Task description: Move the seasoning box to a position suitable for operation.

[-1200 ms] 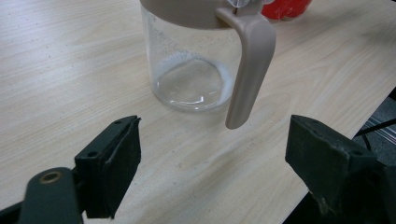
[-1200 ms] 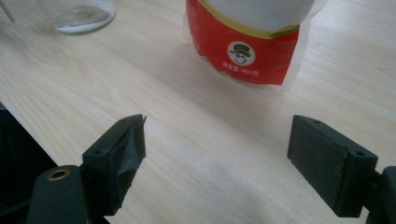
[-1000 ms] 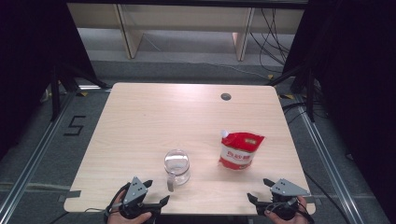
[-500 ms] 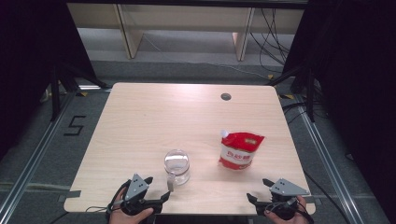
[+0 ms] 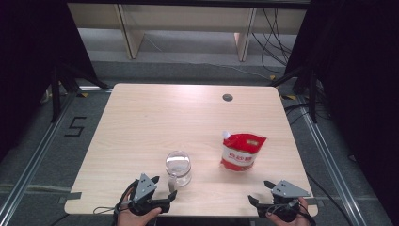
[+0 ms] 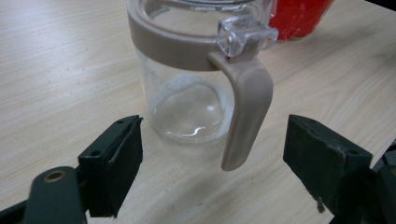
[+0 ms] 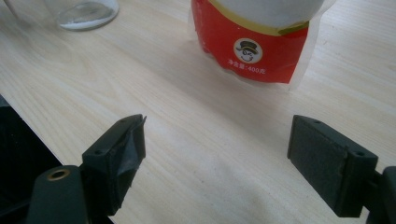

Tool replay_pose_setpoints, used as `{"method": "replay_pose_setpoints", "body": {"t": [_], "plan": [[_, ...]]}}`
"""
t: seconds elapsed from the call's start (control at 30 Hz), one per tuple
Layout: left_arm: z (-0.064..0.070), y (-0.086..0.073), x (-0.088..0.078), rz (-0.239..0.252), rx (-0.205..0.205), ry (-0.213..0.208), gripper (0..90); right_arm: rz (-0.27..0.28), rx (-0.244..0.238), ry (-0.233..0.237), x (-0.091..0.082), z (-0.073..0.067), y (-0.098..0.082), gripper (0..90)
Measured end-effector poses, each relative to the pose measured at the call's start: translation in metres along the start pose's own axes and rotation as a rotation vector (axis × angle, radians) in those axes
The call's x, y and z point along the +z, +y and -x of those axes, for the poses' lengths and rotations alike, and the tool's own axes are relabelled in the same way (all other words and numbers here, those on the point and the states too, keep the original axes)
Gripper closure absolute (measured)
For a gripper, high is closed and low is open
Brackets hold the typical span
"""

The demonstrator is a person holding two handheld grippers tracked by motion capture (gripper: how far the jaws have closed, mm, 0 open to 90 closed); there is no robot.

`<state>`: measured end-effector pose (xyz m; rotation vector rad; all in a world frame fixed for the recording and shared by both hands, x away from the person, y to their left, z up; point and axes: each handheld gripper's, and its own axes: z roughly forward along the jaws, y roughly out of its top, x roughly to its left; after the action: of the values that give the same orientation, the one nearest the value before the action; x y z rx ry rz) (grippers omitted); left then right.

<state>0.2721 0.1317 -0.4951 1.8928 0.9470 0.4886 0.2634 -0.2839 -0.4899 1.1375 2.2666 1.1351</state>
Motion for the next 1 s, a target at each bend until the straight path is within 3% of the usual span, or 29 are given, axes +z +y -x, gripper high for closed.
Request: {"method": "replay_pose_setpoints", "body": {"t": [0.1,0.17,0.23,0.27,0.33,0.4,0.43,0.6,0.63,0.67,0.73,0.77,0.83,0.93,0.97,1.0], "plan": [[0.003,-0.001,0.002,0.015,-0.008,-0.007,29.5,0.012,0.005,0.019,0.001,0.0,0.0,19.9],[0.003,-0.001,0.002,0.022,0.007,-0.005,36.8,0.012,0.001,0.021,0.001,0.0,0.0,19.9],[0.003,0.001,0.001,0.013,0.026,-0.011,37.8,0.011,-0.005,0.026,0.001,0.001,0.0,19.9],[0.005,0.0,0.004,0.037,0.0,-0.018,39.3,0.007,-0.01,0.025,0.001,0.001,0.0,19.9],[0.006,0.001,0.004,0.039,0.021,-0.023,48.0,0.008,-0.012,0.029,0.002,0.001,0.0,19.5],[0.009,0.002,0.003,0.04,0.033,-0.014,50.6,0.008,-0.012,0.029,0.002,0.001,0.0,19.4],[0.009,0.003,0.002,0.05,0.052,-0.019,58.0,0.007,-0.012,0.029,0.002,0.001,0.0,19.3],[0.01,0.003,0.001,0.063,0.065,-0.028,70.5,0.017,-0.027,0.018,0.002,0.001,0.0,19.3],[0.01,0.003,0.001,0.063,0.065,-0.028,71.8,0.017,-0.027,0.018,0.002,0.001,0.0,19.3],[0.009,0.003,0.0,0.062,0.064,-0.021,71.8,-0.008,0.026,0.02,0.0,-0.003,0.0,19.3],[0.006,0.003,-0.001,0.054,0.072,-0.014,72.1,0.007,-0.004,0.018,0.001,0.0,0.0,19.3],[0.004,0.003,-0.001,0.06,0.068,-0.015,72.2,-0.002,0.023,0.019,0.0,-0.003,0.0,19.3],[0.0,0.003,-0.002,0.06,0.067,-0.01,72.3,-0.001,0.006,0.021,0.0,-0.001,0.0,19.3],[-0.006,0.003,-0.003,0.052,0.071,0.006,72.3,-0.006,0.021,0.022,0.0,-0.003,0.0,19.4],[-0.01,0.003,-0.004,0.05,0.09,0.013,72.3,-0.004,0.018,0.022,0.0,-0.002,0.0,19.4],[-0.01,0.003,-0.003,0.06,0.068,0.012,72.4,0.006,-0.004,0.019,0.0,-0.001,0.0,19.4]]}}
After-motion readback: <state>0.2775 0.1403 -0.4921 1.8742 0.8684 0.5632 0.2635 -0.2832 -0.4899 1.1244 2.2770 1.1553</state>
